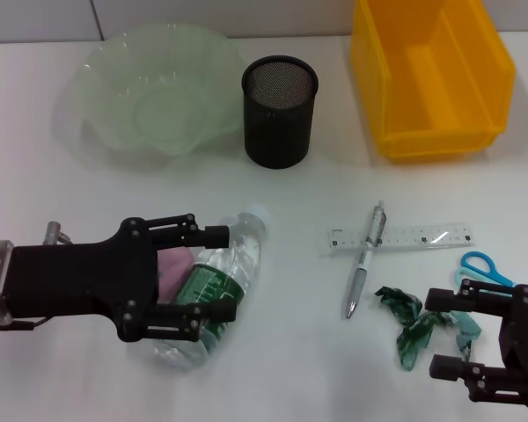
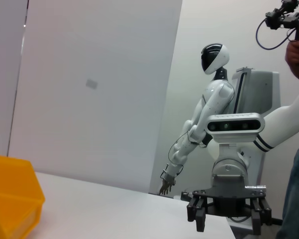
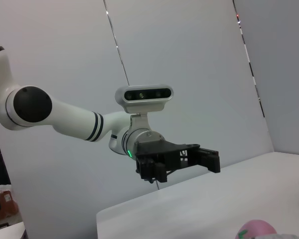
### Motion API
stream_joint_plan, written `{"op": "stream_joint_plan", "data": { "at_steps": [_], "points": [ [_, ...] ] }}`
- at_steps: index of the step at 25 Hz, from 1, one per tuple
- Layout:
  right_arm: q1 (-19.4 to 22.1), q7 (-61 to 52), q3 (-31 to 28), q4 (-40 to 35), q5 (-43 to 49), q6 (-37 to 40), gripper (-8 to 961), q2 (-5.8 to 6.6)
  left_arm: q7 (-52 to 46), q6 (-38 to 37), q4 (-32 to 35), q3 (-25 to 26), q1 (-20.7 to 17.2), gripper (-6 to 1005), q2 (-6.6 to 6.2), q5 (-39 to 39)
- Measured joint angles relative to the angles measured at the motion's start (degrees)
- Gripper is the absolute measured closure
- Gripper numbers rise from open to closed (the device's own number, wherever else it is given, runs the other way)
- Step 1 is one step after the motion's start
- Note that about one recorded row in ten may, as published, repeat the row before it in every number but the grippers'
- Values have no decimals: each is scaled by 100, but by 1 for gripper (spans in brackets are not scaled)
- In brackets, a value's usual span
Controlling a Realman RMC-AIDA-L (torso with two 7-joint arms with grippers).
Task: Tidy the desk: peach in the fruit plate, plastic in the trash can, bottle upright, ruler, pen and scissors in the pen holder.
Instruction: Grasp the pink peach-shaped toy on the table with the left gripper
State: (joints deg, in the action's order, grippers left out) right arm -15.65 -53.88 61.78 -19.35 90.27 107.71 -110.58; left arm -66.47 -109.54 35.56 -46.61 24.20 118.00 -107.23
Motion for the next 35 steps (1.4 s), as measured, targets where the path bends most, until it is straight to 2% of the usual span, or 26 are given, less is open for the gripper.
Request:
{"op": "stream_joint_plan", "data": {
  "at_steps": [6,10,13,20,23,25,29,30,33,35],
  "points": [
    [25,0,0,1,0,3,244,-18,-440,8,405,-31,-4,195,3,-91],
    [30,-1,0,-29,0,11,244,-23,-988,12,931,-39,106,196,25,-376],
    [34,-1,0,-36,0,14,244,-41,-1196,18,981,-41,273,196,10,-595],
    [26,-1,0,-43,-1,14,244,-62,-1241,50,1003,-42,367,198,34,-824],
    [11,-1,0,-43,-1,14,244,-61,-1596,104,1379,-36,390,198,1,-944],
    [3,-10,0,-43,-3,5,244,-57,-2223,267,2015,-28,441,198,14,-1308],
    [1,-30,0,-43,-13,-21,244,-57,-2827,530,2481,-39,637,202,38,-1897],
    [-3,-49,0,-43,-16,-44,244,-63,-2958,630,2495,-40,777,205,41,-2166],
    [-12,-62,0,-43,-16,-51,244,-74,-3001,732,2458,-41,864,214,44,-2355],
    [-29,-71,0,-43,-16,-38,244,-93,-3030,1113,2199,-42,1028,221,48,-2855]
  ]
}}
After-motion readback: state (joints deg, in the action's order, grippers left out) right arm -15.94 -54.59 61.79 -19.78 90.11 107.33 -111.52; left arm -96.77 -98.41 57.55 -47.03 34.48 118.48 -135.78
